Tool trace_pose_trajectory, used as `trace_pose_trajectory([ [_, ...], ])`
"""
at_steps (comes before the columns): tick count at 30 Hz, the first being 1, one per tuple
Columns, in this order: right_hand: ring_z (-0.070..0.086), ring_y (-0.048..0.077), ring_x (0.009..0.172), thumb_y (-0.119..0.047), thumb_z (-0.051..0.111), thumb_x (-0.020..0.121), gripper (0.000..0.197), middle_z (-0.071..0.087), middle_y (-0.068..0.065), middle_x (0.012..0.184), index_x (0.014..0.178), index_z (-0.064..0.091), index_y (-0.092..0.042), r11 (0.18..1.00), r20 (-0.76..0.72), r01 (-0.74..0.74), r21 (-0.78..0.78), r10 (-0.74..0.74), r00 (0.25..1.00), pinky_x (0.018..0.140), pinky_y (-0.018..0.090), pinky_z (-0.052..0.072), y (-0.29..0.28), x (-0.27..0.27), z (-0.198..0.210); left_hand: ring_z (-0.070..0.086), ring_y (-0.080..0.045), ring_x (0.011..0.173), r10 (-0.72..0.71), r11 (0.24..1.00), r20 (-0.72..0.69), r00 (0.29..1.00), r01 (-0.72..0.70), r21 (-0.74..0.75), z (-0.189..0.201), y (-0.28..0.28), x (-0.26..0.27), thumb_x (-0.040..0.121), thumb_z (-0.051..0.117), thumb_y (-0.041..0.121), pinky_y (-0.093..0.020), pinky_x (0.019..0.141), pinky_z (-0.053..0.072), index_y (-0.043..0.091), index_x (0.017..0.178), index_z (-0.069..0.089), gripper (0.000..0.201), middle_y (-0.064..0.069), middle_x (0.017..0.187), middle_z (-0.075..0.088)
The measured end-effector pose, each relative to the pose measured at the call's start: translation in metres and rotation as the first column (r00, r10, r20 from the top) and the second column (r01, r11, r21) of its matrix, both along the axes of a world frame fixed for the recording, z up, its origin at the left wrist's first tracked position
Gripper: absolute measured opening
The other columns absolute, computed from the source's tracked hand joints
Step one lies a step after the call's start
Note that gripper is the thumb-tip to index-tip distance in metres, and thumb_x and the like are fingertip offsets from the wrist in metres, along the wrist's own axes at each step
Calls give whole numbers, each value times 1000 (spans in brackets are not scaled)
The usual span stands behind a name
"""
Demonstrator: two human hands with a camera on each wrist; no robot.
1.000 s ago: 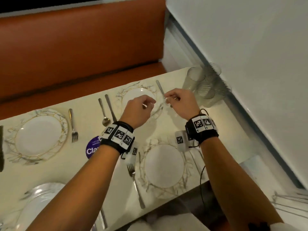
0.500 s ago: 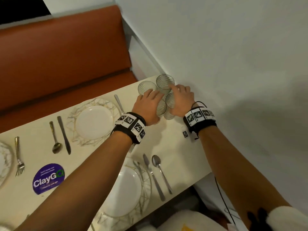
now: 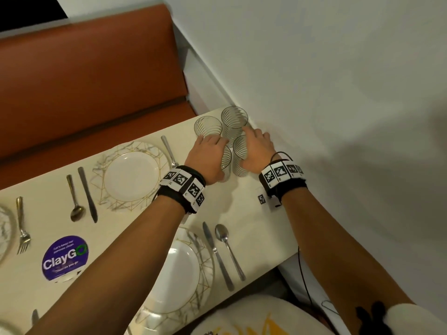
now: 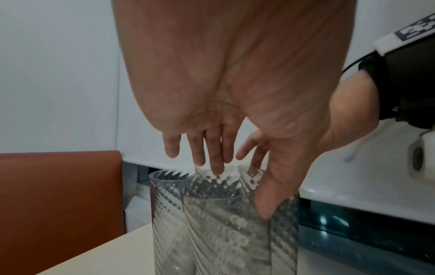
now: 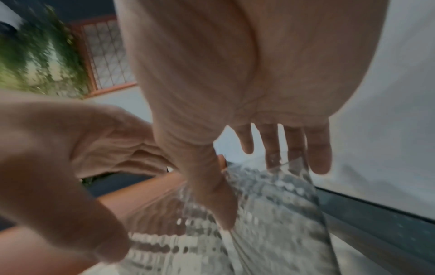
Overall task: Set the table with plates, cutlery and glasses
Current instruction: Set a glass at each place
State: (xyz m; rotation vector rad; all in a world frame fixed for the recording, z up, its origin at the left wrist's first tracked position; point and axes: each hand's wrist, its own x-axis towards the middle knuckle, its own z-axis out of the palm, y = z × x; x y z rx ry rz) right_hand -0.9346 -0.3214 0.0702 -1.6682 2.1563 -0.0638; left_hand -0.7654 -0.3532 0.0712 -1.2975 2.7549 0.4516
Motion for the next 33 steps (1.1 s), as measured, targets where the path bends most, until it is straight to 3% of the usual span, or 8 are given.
trace_pose_trajectory([
  [4,35,39,130,-35,79,66,88,37,17,143,141,35,-18,996,-42,-15,85,19,999,103,50,43,2,22,20,50,-32,126,155,984,-89,984,-145,104,21,12,36,68,88,32,-43,102,46,12,146,48,90,-9,141,48],
  [7,31,40,138,-39,79,68,88,36,18,145,143,36,-17,988,-104,-80,136,94,990,109,51,39,2,62,35,51,-30,125,306,942,-144,941,-278,187,37,23,81,69,90,39,-44,99,51,13,144,48,90,-8,140,43],
  [10,33,42,135,-47,75,66,89,39,16,141,141,37,-21,978,-142,-150,144,171,975,106,56,38,5,123,45,56,-28,117,440,891,-203,875,-396,223,44,34,145,70,90,44,-40,95,51,14,141,47,88,-5,136,39],
  [16,35,37,133,-42,80,74,83,36,17,143,142,38,-20,957,-26,-283,64,285,958,103,47,41,23,279,51,59,-28,112,631,773,-198,750,-586,244,44,67,304,72,87,50,-46,94,57,20,140,46,85,-2,135,35],
  [19,34,36,132,-37,83,72,85,38,14,140,142,39,-19,932,51,-359,55,356,933,101,45,42,33,358,46,55,-27,115,705,709,-204,679,-668,226,40,91,388,73,86,49,-44,97,52,20,139,47,81,-5,138,37],
  [24,38,35,131,-28,83,71,87,41,12,141,143,37,-17,874,166,-484,42,471,866,99,42,44,52,478,32,55,-31,124,838,545,-184,513,-791,278,30,129,522,73,86,41,-49,106,49,22,141,44,82,-11,140,41],
  [29,41,32,127,-30,83,70,90,43,10,138,144,34,-20,817,229,-575,41,552,802,99,41,45,70,562,18,55,-32,125,915,402,-155,372,-866,297,18,161,619,76,86,39,-48,106,47,23,144,44,81,-11,143,46],
  [33,40,33,127,-28,84,69,93,42,12,138,146,32,-19,766,215,-640,59,617,757,97,41,44,79,600,7,51,-35,131,942,336,-119,315,-888,312,5,175,664,74,88,44,-55,111,46,23,145,43,87,-12,144,42],
])
